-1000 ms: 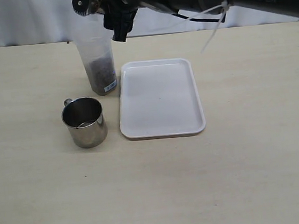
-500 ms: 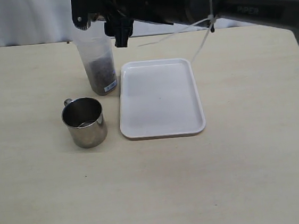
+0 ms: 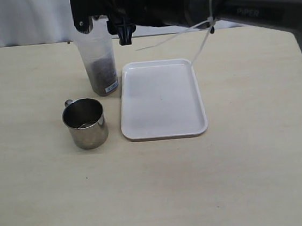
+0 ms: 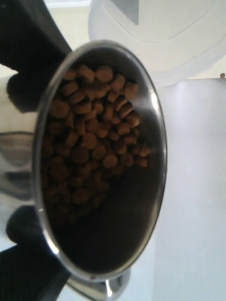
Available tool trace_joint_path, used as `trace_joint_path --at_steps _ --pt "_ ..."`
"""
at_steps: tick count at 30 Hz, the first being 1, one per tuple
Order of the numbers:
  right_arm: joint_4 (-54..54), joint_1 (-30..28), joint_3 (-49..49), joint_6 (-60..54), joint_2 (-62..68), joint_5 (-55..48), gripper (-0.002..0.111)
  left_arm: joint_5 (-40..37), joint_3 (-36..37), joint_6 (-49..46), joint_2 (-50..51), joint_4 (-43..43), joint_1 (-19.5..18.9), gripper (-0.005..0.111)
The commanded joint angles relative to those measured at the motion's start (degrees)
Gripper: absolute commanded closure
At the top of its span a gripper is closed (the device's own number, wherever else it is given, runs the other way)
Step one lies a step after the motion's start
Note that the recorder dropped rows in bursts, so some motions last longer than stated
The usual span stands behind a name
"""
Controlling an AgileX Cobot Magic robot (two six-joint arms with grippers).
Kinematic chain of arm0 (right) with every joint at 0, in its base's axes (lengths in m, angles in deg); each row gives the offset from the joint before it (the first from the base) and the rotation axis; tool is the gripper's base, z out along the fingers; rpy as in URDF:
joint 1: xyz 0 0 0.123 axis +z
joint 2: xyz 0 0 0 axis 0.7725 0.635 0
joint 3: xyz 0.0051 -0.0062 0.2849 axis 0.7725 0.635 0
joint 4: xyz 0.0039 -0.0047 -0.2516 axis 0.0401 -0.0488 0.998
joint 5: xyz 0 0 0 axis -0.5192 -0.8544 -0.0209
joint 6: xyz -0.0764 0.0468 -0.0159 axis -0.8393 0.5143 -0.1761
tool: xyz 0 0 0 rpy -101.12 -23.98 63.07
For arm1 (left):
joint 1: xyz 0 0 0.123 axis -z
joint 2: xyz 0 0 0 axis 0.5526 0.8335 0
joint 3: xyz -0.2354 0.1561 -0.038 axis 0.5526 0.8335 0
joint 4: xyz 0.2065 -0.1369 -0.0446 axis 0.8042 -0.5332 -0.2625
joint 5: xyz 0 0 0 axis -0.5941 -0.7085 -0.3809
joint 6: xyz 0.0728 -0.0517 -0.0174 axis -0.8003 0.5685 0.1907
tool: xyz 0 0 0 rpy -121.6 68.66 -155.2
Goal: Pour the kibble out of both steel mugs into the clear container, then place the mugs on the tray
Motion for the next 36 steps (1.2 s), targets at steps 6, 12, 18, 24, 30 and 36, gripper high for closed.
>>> trace_joint_path --at_steps 6,12,18,24,30,36 --pt "3.98 0.38 -0.6 0.76 -0.44 0.36 0.104 0.49 0.16 0.05 -0.16 0.05 0.22 0.107" --pt "5.27 0.38 -0.6 0.76 -0.45 0.32 0.104 0.49 0.16 0.05 -0.16 0.05 0.22 0.107" --pt "5.82 0.38 -0.6 0.76 -0.45 0.32 0.104 0.49 0.16 0.05 -0.16 0.05 0.22 0.107" --pt "6.94 0.38 -0.6 0.62 -0.3 0.32 0.104 0.32 0.16 0.05 -0.16 0.05 0.22 0.107" --pt "9.94 0.38 -0.6 0.52 0.81 -0.09 0.104 0.19 0.16 0.05 -0.16 0.05 0.22 0.107" --pt "13.07 0.38 -0.6 0.52 1.2 -2.11 0.104 0.19 0.16 0.05 -0.16 0.05 0.22 0.107"
